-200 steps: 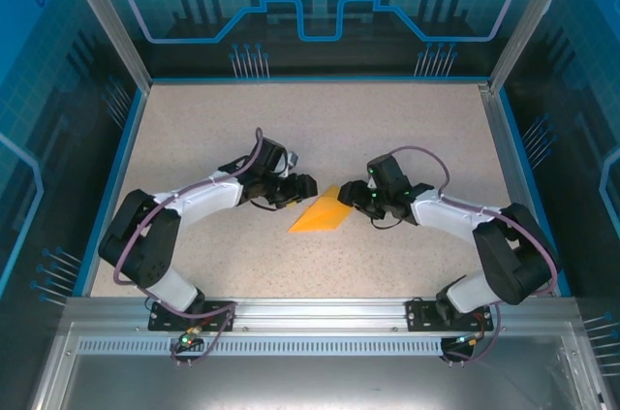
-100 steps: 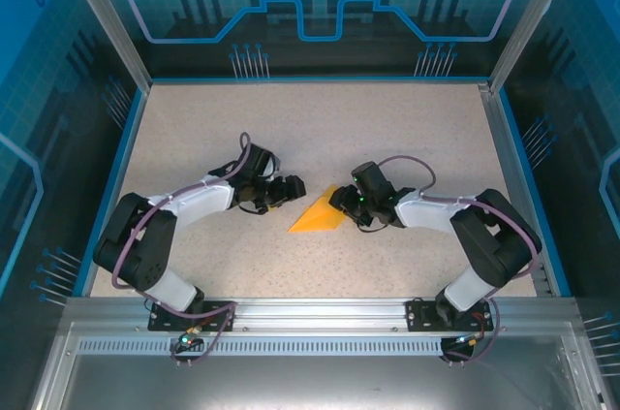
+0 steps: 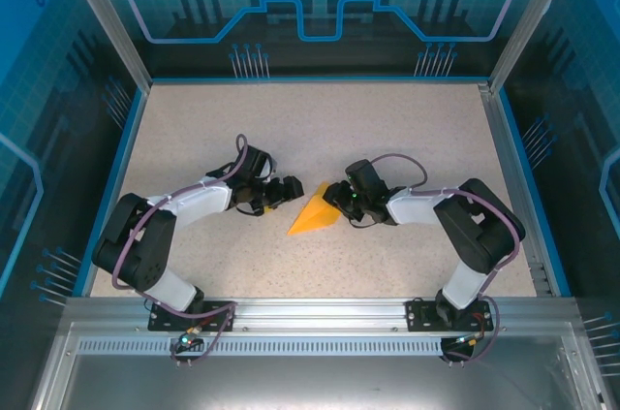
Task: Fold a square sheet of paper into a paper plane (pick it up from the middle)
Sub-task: Pick up the paper from the center of the table, then turn over the paper at the center of the table.
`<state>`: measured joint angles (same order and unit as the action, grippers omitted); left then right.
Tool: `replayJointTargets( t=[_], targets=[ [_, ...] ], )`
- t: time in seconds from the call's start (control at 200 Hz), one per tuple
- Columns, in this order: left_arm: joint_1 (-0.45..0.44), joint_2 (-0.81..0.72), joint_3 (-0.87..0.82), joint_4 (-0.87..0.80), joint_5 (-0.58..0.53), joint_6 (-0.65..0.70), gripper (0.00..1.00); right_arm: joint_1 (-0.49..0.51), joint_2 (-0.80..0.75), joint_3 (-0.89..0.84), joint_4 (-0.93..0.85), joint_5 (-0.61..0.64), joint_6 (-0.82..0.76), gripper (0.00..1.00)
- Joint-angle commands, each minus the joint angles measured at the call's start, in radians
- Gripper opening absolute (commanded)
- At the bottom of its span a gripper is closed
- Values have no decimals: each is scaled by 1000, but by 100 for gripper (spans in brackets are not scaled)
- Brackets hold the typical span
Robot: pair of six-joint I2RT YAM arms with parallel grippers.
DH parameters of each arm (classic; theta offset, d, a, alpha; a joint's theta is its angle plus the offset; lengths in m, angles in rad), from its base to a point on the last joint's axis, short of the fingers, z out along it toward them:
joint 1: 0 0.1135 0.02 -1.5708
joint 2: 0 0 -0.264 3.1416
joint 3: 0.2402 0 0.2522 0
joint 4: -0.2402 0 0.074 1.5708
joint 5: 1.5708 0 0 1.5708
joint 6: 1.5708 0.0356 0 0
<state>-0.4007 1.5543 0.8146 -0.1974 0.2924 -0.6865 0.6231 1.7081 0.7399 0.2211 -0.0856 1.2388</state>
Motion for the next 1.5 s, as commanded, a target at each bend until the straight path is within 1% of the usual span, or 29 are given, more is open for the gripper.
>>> replayJointTargets(
  t=[0.0,0.255,0.335,0.475,0.55,0.65,0.725,0.83,0.93,1.035,1.196,1.256,1.291,1.396,1.441,1.496],
  targets=[
    [13,-17,-14,4,16,-14,89,15,17,9,71,-2,4,39],
    [23,-9,-23,18,46,-27,89,14,69,20,121,-31,19,33],
    [33,-9,-30,31,76,-36,89,15,88,23,159,-47,21,26],
    [72,-19,-58,78,166,-60,92,13,78,6,242,-62,5,10],
    [94,-36,-72,105,227,-70,93,2,36,-10,280,-76,-31,7],
    [105,-56,-74,149,317,-79,98,-46,-29,-19,316,-169,-103,5],
    [106,-66,-76,207,391,-101,98,-93,-77,-23,338,-275,-141,4],
    [105,-71,-88,355,497,-164,99,-148,-134,-4,312,-418,-187,4],
    [105,-68,-98,476,566,-231,99,-189,-174,25,280,-531,-207,5],
    [101,-65,-111,626,629,-310,98,-215,-192,45,283,-595,-186,6],
    [69,-69,-97,671,658,-319,98,-225,-173,74,358,-677,-93,7],
    [51,-60,-92,698,663,-336,96,-226,-162,81,394,-695,-61,8],
    [44,-55,-90,718,662,-350,93,-225,-156,87,408,-706,-45,8],
    [39,-46,-98,823,663,-410,81,-224,-139,100,415,-725,-26,9],
    [39,-48,-102,844,663,-420,72,-226,-130,102,418,-733,-20,9],
    [37,-54,-104,856,663,-426,65,-226,-117,105,424,-742,-9,9]
  ],
)
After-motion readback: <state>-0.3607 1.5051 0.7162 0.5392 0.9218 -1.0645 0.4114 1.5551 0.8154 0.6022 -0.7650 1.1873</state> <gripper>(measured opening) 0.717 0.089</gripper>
